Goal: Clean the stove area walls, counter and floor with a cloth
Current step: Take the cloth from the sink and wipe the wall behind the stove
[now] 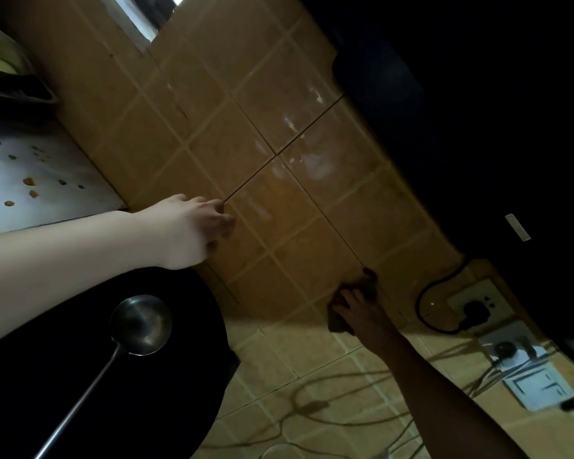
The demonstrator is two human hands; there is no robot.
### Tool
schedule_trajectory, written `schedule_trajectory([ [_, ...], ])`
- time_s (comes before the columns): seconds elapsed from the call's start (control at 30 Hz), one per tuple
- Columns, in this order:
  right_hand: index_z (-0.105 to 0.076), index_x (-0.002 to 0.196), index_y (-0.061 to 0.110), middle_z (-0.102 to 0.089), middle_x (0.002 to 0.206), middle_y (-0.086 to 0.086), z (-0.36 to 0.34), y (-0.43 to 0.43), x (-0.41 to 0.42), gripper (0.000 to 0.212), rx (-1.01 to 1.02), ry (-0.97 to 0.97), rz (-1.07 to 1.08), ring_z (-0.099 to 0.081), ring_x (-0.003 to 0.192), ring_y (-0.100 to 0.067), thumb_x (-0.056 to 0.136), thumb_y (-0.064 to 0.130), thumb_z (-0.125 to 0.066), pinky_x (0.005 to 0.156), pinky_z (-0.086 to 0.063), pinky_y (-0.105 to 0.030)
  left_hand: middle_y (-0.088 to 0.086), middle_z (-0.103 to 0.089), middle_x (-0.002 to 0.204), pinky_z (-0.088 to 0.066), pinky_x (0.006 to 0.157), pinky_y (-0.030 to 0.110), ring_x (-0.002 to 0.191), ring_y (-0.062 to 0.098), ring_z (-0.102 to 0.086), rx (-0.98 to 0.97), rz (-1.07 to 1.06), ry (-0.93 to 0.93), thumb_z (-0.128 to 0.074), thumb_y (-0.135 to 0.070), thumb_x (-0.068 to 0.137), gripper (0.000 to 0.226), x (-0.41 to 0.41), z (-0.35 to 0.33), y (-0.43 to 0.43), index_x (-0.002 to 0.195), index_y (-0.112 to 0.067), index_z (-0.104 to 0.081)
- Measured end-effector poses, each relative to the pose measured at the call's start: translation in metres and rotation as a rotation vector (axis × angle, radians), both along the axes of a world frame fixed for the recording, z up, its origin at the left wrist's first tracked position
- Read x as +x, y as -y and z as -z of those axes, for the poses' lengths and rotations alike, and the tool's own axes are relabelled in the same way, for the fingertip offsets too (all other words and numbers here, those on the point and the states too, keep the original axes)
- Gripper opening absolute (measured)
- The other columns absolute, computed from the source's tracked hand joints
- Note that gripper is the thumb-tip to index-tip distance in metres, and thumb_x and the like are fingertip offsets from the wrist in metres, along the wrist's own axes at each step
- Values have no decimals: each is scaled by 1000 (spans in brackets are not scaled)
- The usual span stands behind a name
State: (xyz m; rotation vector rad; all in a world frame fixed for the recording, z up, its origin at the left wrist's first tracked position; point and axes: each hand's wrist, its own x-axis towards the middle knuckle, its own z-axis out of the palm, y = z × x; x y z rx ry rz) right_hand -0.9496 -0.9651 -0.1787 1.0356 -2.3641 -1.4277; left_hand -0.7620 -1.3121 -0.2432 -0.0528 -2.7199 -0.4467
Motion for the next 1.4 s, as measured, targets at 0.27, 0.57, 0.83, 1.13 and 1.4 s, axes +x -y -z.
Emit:
schedule_trajectory([
  [0.27,-56,128,18,-39,143,-17,-55,35,-5,51,-580,-169,-61,-34,130,-42,79,5,-65,84,-48,-52,-5,-44,120,-38,83,27,110,16,-51,27,-12,-109,-45,-33,93,30,6,6,11,122,-31,-47],
  [0.57,-65,109,15,-48,134,-14,-13,44,-12,38,-323,-58,-119,-42,122,-39,74,2,-69,79,-53,-48,-7,-43,117,-32,75,24,108,14,-50,-37,-37,-113,-41,-35,93,29,5,14,11,121,-32,-46],
  [0.83,-54,126,12,-26,150,-11,39,37,-6,37,107,143,-59,-27,133,-31,90,7,-52,96,-41,-47,-3,-43,116,-43,85,30,111,18,-50,-85,-74,-23,-37,-34,93,28,19,20,14,119,-29,-44],
  [1.13,-41,139,20,-21,151,-12,-19,189,-12,57,-436,-68,-202,-25,134,-36,86,4,-57,96,-41,-45,-1,-42,123,-43,89,32,118,20,-49,-68,-126,-1,-36,-35,95,36,26,20,23,129,-27,-40],
  [1.4,-67,105,22,-53,129,-7,66,102,-20,34,65,36,-134,-52,111,-28,72,20,-74,69,-51,-39,-1,-43,126,-43,91,35,117,20,-48,-66,-124,21,-37,-36,94,34,23,36,30,127,-27,-40],
])
